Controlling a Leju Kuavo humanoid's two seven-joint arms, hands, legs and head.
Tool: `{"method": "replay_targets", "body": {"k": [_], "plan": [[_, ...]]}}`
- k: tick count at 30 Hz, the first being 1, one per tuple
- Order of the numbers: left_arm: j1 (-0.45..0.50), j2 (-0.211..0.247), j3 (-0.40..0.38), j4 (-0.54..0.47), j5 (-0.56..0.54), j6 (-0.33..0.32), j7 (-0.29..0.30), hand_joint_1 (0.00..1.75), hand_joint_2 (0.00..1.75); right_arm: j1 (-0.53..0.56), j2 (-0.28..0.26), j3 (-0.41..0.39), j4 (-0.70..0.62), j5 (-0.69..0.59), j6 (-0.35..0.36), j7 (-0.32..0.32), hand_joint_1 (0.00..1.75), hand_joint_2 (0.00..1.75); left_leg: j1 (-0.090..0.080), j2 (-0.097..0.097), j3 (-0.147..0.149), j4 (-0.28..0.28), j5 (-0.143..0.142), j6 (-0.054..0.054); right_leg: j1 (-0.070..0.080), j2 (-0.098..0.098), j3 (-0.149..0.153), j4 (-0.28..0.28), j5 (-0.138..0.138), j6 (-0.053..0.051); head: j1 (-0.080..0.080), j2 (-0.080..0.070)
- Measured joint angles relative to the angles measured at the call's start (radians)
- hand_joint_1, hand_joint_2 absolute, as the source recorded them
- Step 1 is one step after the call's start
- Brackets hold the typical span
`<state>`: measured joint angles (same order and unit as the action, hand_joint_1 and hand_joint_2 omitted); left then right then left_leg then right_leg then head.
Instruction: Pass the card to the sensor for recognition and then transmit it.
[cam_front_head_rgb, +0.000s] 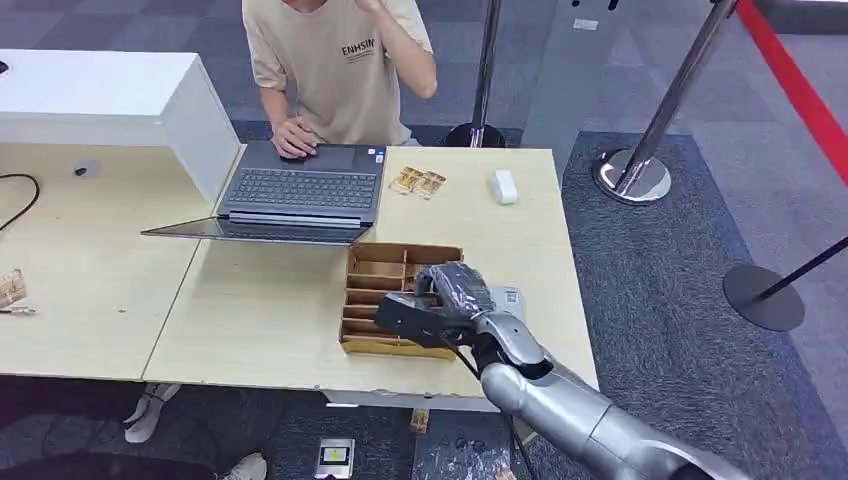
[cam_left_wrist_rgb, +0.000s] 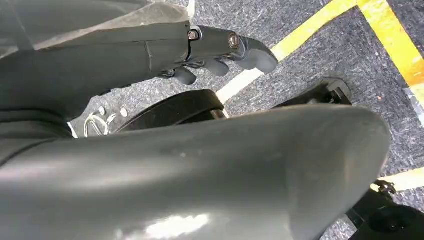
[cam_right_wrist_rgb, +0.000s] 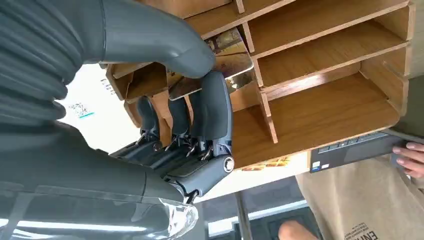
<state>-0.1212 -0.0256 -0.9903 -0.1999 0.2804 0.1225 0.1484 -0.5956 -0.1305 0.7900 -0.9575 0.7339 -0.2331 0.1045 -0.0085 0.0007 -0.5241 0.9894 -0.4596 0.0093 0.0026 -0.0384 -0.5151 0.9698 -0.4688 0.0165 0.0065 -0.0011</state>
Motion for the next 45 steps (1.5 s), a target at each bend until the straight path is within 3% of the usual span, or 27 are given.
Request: {"method": "replay_targets", "body": {"k": [8,9,10,23,24,29,43,44,45], "plan": [[0.000,0.000,0.000,0.000,0.005,0.000,0.000,0.00,0.00,-0.006,0.003,0.005,0.009,-0.003,0.000,-0.007,1.47,1.75,0.000,0.000,0.000,0.000,0.000,0.000,0.000,0.000,0.000,0.000,0.000,0.000,0.000,0.000],[0.000,0.000,0.000,0.000,0.005,0.000,0.000,0.00,0.00,-0.007,0.003,0.006,0.011,-0.004,0.000,-0.008,1.54,1.75,0.000,0.000,0.000,0.000,0.000,0.000,0.000,0.000,0.000,0.000,0.000,0.000,0.000,0.000],[0.000,0.000,0.000,0.000,0.006,0.000,0.000,0.00,0.00,-0.008,0.003,0.006,0.012,-0.004,-0.001,-0.008,1.73,1.75,0.000,0.000,0.000,0.000,0.000,0.000,0.000,0.000,0.000,0.000,0.000,0.000,0.000,0.000],[0.011,0.000,0.000,0.000,0.011,0.029,-0.004,0.00,0.00,0.045,-0.005,0.006,-0.014,-0.003,-0.061,0.006,1.75,1.75,0.000,0.000,0.001,0.000,0.000,0.000,0.000,0.000,0.001,0.000,0.000,0.000,0.000,0.000],[0.011,0.000,0.000,0.000,0.015,0.035,-0.008,0.00,1.75,0.048,-0.005,0.006,-0.015,-0.001,-0.068,0.003,1.75,1.75,0.000,0.000,0.001,0.000,0.000,0.000,0.000,0.000,0.001,0.000,0.000,0.000,0.000,0.000],[0.012,0.005,0.000,0.000,0.027,0.043,-0.017,0.00,1.75,0.052,0.001,0.006,-0.015,0.001,-0.112,-0.011,1.75,1.75,0.000,0.000,0.001,0.000,0.000,0.000,0.000,0.000,0.001,0.000,0.000,0.000,0.000,0.000],[0.012,0.008,0.000,0.000,0.014,0.057,-0.010,0.00,1.75,0.078,0.008,-0.001,-0.016,-0.003,-0.142,-0.006,1.75,1.75,0.000,0.000,0.001,0.000,0.000,0.000,0.000,0.000,0.001,0.000,0.000,0.000,0.000,0.000],[0.012,0.008,0.000,0.000,0.013,0.057,-0.011,0.00,1.75,0.082,0.008,-0.004,-0.017,-0.003,-0.147,-0.007,1.55,1.75,0.000,0.000,0.001,0.000,0.000,0.000,0.000,0.000,0.001,0.000,0.000,0.000,0.000,0.000],[0.012,0.008,0.000,0.000,0.013,0.056,-0.012,0.00,1.75,0.085,0.008,-0.006,-0.019,-0.004,-0.155,-0.007,0.31,1.75,0.000,0.000,0.001,0.000,0.000,0.000,0.000,0.000,0.001,0.000,0.000,0.000,0.000,0.000]]}}
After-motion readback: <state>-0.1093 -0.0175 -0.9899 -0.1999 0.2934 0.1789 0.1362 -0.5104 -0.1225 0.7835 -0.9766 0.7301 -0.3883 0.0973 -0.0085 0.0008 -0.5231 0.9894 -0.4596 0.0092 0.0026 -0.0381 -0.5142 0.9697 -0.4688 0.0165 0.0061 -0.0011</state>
